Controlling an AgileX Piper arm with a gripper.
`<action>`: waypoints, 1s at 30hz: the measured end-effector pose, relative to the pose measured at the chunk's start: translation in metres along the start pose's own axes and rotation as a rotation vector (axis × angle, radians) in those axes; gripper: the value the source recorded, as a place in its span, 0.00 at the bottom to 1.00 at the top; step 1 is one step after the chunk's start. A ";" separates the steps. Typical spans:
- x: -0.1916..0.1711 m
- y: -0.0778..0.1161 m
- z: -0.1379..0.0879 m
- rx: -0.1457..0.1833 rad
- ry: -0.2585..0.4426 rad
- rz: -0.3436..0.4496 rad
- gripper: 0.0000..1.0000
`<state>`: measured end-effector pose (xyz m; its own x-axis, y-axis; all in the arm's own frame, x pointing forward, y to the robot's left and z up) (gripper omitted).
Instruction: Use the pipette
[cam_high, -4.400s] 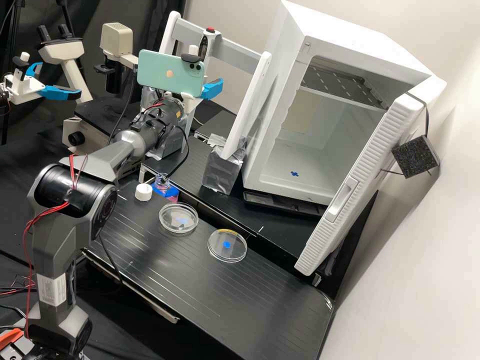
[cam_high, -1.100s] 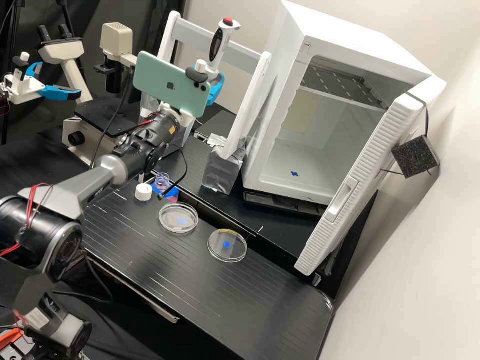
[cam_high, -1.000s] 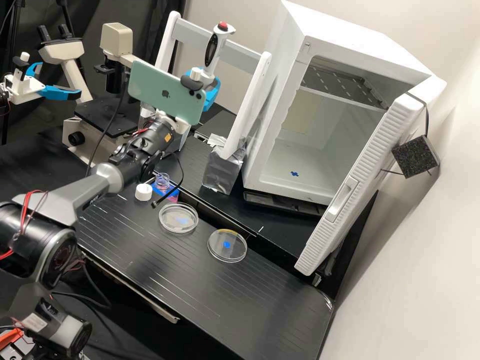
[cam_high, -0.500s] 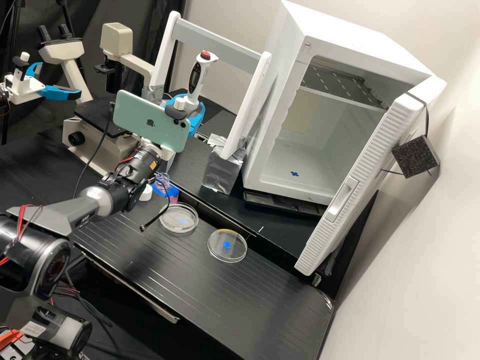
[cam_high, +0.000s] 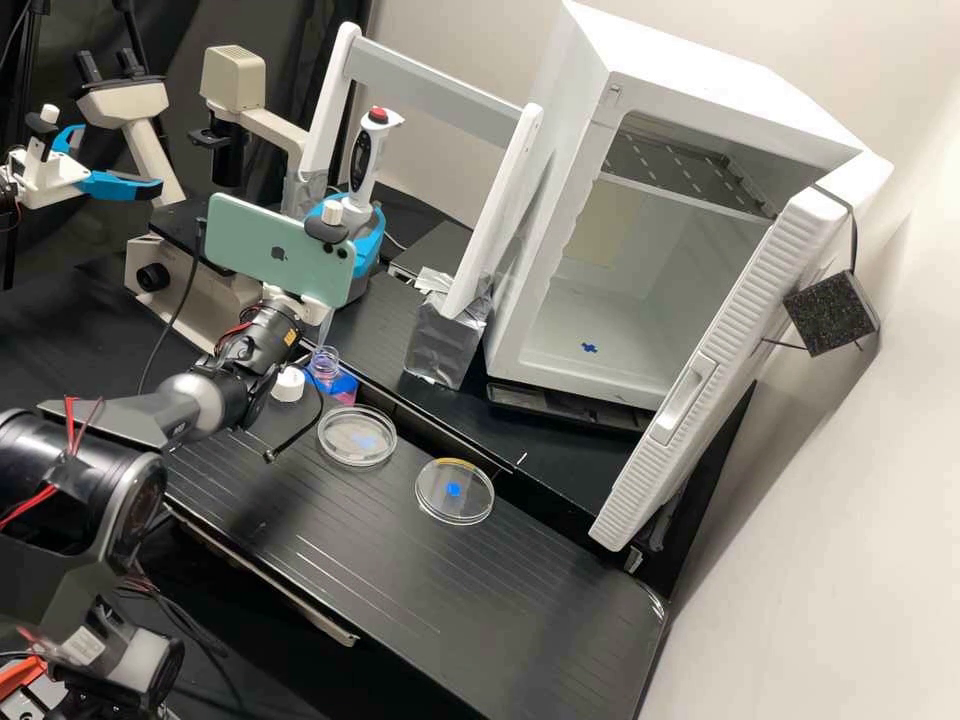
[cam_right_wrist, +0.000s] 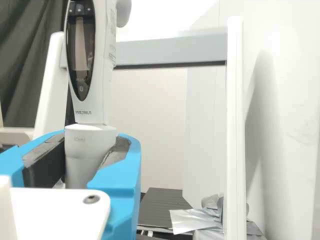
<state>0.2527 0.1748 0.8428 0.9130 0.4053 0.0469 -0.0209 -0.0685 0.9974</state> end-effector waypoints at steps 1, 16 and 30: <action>0.001 -0.001 0.002 0.003 -0.008 -0.003 0.00; 0.001 0.005 0.009 -0.002 -0.030 0.025 0.00; -0.013 -0.004 0.019 -0.008 -0.037 0.023 0.00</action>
<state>0.2491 0.1523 0.8373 0.9267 0.3696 0.0678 -0.0450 -0.0698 0.9965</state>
